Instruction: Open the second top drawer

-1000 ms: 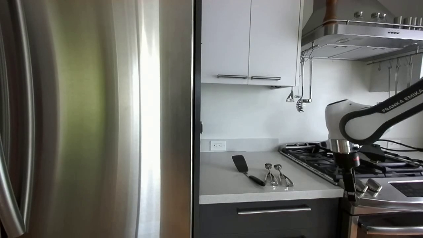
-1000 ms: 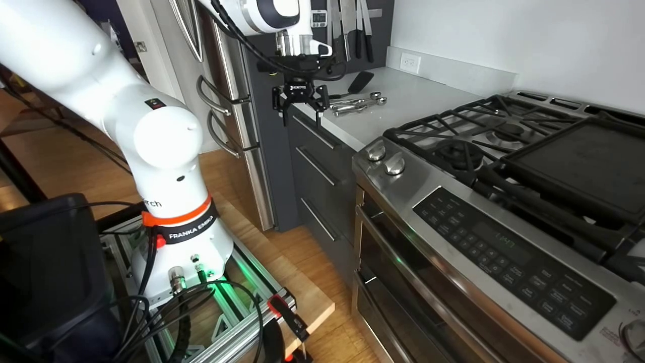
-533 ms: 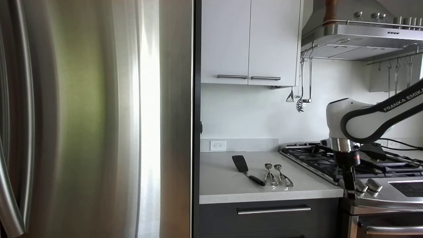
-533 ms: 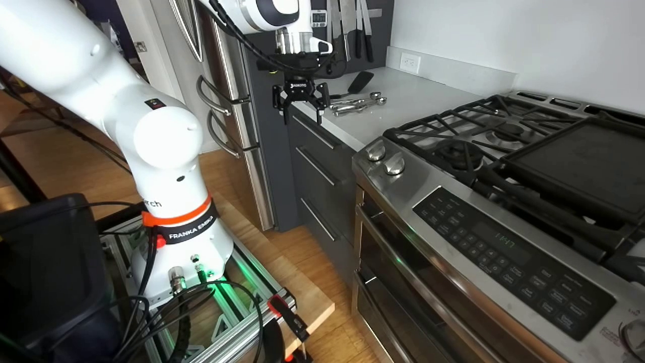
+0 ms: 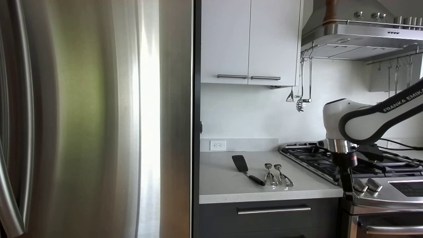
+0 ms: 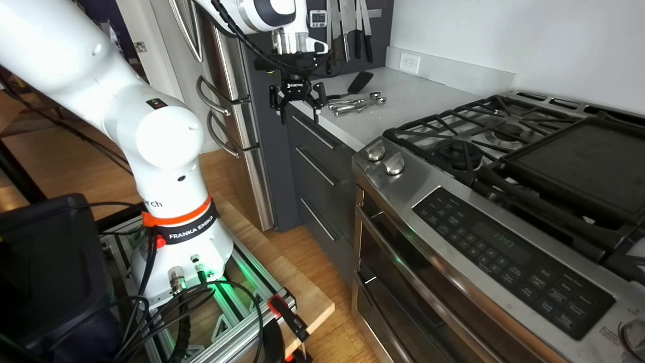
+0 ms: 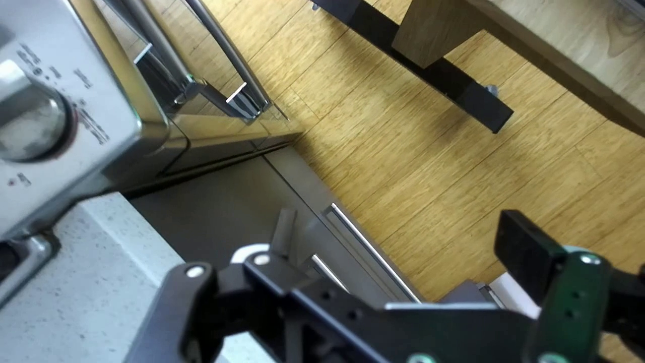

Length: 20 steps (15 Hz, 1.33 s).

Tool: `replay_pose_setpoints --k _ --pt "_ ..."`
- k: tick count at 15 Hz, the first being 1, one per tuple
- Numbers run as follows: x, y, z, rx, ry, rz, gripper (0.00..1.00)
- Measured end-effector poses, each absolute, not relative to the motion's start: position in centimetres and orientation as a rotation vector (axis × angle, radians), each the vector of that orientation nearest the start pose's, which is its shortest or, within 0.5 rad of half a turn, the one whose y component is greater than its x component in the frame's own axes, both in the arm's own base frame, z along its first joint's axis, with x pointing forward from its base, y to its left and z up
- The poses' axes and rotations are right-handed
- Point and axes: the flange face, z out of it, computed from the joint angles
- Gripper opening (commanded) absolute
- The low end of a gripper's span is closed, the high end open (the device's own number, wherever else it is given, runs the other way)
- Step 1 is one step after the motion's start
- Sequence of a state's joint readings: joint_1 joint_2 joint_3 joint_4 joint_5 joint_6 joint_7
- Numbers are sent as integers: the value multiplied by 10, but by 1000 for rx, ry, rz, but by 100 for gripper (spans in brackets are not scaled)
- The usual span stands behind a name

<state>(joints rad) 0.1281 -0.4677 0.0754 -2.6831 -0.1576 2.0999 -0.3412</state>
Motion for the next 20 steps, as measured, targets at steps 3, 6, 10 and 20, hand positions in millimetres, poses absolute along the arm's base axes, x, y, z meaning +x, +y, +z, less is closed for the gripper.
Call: replay_pose_setpoints --k 3,6,10,20 --pt "338 129 363 -3025 -1257 229 100" --pt "313 191 357 -2924 -1520 143 100" --pt "299 248 343 -2778 -1804 -151 100" --pt "308 260 259 -2678 -2113 -401 100"
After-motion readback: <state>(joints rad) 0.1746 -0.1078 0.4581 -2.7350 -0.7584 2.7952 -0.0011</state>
